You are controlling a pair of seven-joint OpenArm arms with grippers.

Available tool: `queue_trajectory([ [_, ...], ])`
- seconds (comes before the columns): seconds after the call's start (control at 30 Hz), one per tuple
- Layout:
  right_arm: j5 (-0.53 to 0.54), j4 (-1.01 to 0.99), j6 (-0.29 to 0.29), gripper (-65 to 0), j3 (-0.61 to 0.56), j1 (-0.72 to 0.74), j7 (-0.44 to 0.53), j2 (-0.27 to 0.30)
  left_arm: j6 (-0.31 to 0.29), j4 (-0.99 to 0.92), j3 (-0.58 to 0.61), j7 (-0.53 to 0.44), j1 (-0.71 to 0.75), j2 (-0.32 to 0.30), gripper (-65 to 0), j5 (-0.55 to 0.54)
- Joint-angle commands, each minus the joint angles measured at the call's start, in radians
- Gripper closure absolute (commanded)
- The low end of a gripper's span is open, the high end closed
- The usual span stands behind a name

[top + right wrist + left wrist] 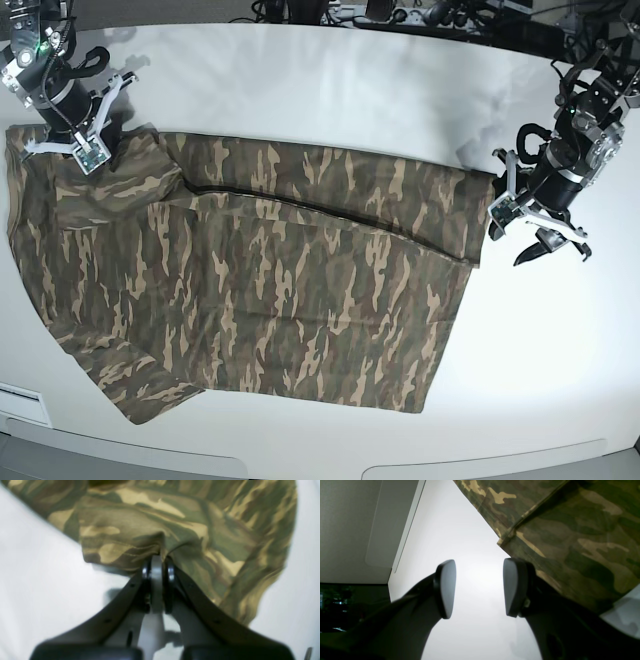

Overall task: Fold the T-shirt properly
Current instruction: 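Hold the shirt edge with both grippers while it settles flat, then regrasp the shirt edge with the right gripper, moving it along the hem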

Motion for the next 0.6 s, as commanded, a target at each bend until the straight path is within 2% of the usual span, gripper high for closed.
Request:
queue_trajectory([
  [0.0,0.004,0.018,-0.017,0.0,0.010,0.018,0.027,0.014,0.012,0.014,-0.011,-0.019,-0.011,-0.019,-31.2,0.006],
  [0.27,0.056,0.001,-0.042,0.0,0.009,0.167,0.028,0.014,0.012,0.014,-0.011,-0.018,-0.011,-0.019,-31.2,0.006],
  [0.4,0.125,-0.082,0.010,0.0,0.009,0.233,0.029,0.014,0.012,0.014,-0.011,-0.018,-0.011,-0.019,-31.2,0.006],
  [0.57,0.145,-0.208,0.035,0.0,0.009,0.323,0.032,0.014,0.012,0.014,-0.011,-0.019,-0.011,-0.019,-31.2,0.006],
])
